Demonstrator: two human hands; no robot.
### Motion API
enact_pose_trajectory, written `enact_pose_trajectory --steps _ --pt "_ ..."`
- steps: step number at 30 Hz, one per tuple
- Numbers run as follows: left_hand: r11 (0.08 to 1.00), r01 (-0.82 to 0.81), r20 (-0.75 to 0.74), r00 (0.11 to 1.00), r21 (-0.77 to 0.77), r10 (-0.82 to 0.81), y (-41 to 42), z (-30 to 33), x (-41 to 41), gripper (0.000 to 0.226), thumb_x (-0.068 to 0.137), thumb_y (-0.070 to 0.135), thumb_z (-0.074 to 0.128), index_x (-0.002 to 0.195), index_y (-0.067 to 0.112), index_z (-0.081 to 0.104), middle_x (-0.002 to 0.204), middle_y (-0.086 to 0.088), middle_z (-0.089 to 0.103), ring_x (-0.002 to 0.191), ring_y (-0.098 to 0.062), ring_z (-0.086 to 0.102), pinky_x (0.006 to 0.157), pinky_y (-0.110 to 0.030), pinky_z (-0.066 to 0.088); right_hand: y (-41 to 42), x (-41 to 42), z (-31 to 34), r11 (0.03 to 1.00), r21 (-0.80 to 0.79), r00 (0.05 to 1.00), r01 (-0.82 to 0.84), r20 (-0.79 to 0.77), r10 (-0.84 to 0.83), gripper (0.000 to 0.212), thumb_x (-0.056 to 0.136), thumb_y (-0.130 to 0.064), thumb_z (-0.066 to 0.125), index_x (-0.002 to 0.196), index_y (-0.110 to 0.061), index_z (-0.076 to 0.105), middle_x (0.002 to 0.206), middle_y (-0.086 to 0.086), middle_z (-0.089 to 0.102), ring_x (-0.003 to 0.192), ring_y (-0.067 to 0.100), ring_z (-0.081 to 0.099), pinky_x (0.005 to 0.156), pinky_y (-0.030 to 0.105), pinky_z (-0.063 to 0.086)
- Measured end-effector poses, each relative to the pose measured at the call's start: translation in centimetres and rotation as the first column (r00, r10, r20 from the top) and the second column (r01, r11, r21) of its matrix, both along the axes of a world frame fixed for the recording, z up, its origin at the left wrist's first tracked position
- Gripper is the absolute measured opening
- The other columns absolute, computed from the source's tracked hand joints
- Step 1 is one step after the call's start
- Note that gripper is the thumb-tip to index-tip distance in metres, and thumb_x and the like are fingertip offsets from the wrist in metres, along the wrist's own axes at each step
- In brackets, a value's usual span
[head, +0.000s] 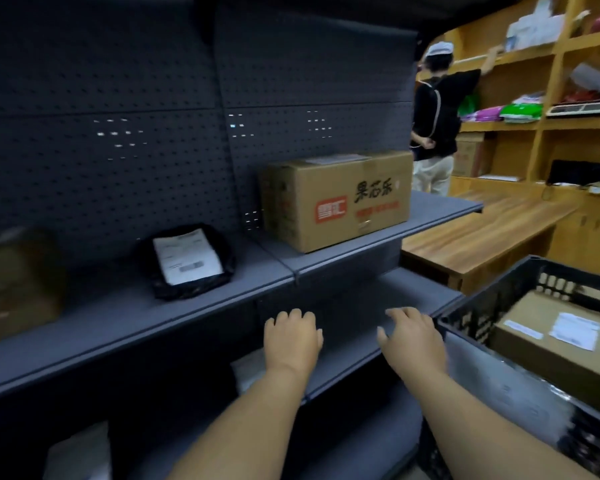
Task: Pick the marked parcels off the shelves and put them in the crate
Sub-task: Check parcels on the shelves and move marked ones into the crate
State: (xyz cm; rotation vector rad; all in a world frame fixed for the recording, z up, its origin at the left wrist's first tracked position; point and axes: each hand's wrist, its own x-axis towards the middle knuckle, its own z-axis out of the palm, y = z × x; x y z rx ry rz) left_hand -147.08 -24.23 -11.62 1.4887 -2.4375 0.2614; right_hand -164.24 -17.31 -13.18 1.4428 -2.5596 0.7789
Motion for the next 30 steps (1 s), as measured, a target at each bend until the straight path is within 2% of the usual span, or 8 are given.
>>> enact_pose_trajectory --steps 5,11,20,30 --pt "0.986 -0.166 0.002 0.986 -0.028 0.166 2.4 0.7 8.4 0.028 0.097 0.039 0.040 0.104 0.018 0.058 0.108 -0.002 0.061 0.100 -0.023 0.055 0.083 -0.035 0.039 0.1 7.3 0.3 0.988 -0.003 0.988 -0.153 0.011 0.153 0.046 0.091 -0.040 0.050 0.134 -0.025 0.048 0.135 -0.004 0.049 0.124 0.020 0.042 0.098 0.033 0.039" --pt "0.927 -0.372 -0.018 0.928 -0.047 0.371 5.5 1.6 16.3 0.030 0.096 0.040 0.040 0.107 0.019 0.058 0.109 -0.002 0.061 0.101 -0.023 0.056 0.082 -0.036 0.040 -0.1 13.8 1.3 0.940 -0.008 0.940 -0.340 -0.022 0.340 0.045 0.092 -0.040 0.049 0.134 -0.025 0.048 0.135 -0.004 0.049 0.124 0.020 0.042 0.097 0.033 0.040" --pt "0.768 -0.639 -0.087 0.768 -0.037 0.635 12.8 3.1 25.9 0.029 0.096 0.041 0.040 0.103 0.019 0.058 0.106 0.000 0.062 0.098 -0.021 0.057 0.079 -0.034 0.040 2.4 22.4 2.9 0.817 0.000 0.817 -0.577 -0.021 0.576 0.044 0.092 -0.039 0.050 0.133 -0.025 0.049 0.135 -0.004 0.050 0.124 0.020 0.042 0.096 0.032 0.039" --pt "0.620 -0.783 -0.102 0.622 -0.057 0.776 20.5 2.4 34.0 0.030 0.095 0.043 0.041 0.104 0.020 0.058 0.105 0.001 0.062 0.098 -0.020 0.057 0.081 -0.033 0.041 6.4 31.0 2.9 0.691 -0.012 0.692 -0.722 -0.014 0.722 0.044 0.092 -0.040 0.049 0.133 -0.026 0.049 0.136 -0.004 0.048 0.125 0.020 0.040 0.098 0.034 0.039"
